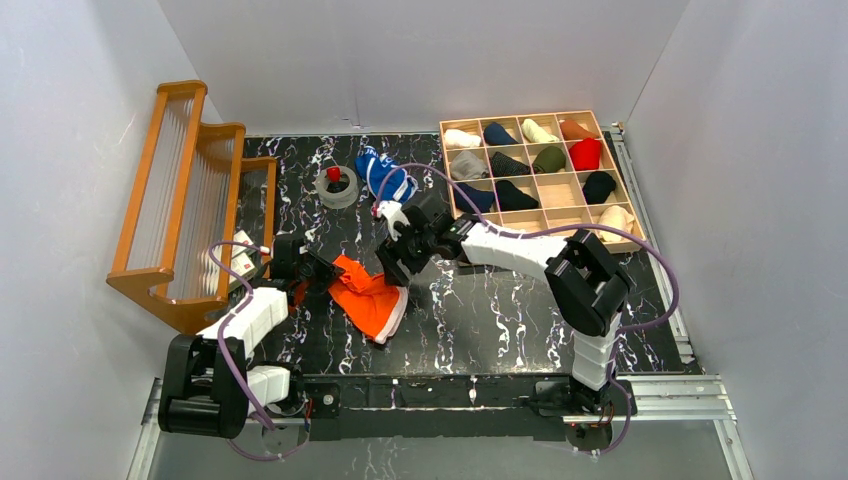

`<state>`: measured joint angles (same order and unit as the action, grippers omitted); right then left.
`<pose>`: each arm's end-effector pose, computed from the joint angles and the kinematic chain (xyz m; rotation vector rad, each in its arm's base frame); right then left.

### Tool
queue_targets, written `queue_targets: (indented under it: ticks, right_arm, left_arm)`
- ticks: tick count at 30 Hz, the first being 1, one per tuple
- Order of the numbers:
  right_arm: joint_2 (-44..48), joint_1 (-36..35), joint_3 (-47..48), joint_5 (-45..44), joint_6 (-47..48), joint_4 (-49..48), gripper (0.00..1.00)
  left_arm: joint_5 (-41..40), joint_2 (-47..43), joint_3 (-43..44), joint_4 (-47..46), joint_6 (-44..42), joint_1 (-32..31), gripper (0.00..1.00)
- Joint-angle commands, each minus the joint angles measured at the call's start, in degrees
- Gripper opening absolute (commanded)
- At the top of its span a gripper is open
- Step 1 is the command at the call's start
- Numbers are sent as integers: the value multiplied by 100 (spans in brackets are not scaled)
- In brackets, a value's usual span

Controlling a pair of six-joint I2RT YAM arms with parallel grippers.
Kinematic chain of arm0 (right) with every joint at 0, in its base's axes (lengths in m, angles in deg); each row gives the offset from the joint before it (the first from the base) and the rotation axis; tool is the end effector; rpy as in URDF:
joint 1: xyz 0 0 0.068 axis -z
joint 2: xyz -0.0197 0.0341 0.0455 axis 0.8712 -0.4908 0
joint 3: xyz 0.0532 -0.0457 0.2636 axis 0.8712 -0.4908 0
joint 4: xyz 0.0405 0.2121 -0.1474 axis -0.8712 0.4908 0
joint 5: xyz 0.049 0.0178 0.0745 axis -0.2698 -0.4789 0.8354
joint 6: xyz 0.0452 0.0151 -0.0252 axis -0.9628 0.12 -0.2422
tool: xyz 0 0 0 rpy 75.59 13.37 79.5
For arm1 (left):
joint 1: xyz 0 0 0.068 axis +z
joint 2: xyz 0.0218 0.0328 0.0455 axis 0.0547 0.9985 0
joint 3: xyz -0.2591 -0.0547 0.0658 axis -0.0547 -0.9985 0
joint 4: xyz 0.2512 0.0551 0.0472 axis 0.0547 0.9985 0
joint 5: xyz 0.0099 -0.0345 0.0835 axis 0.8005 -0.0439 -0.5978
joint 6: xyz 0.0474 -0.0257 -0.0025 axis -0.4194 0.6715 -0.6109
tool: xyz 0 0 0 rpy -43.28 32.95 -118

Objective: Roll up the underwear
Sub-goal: Fold the underwear at the center of the board.

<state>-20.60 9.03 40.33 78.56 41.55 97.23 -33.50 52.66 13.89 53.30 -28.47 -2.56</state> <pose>0.2541 0.3348 0.2199 -1.1047 2.1810 0.7603 0.2236 -0.0266 0.1698 -0.9951 2.1280 -0.7219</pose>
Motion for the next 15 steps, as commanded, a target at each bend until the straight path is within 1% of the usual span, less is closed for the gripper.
queue_targets:
  ticks: [1,2,4,8,10,12,15]
  right_arm:
    - [157,-36,-349,696,1028,-1128,80]
    - [181,-37,-498,733,1167,-1314,80]
    - [186,-36,-651,799,1490,-1601,76]
    - [199,-32,-730,960,1974,-1648,69]
    - [253,-31,-865,1017,2091,-1870,63]
    - [297,-37,-990,1051,2132,-2143,63]
    - [276,-34,-1032,1162,2253,-2187,60]
  left_arm:
    - [108,58,181,90,-105,51,0]
    - [114,59,181,87,-118,55,0]
    - [116,66,175,79,-109,60,0]
    - [171,84,181,46,-109,68,0]
    - [178,93,182,45,-110,77,0]
    - [197,100,181,27,-109,82,0]
    - [214,111,181,10,-102,86,0]
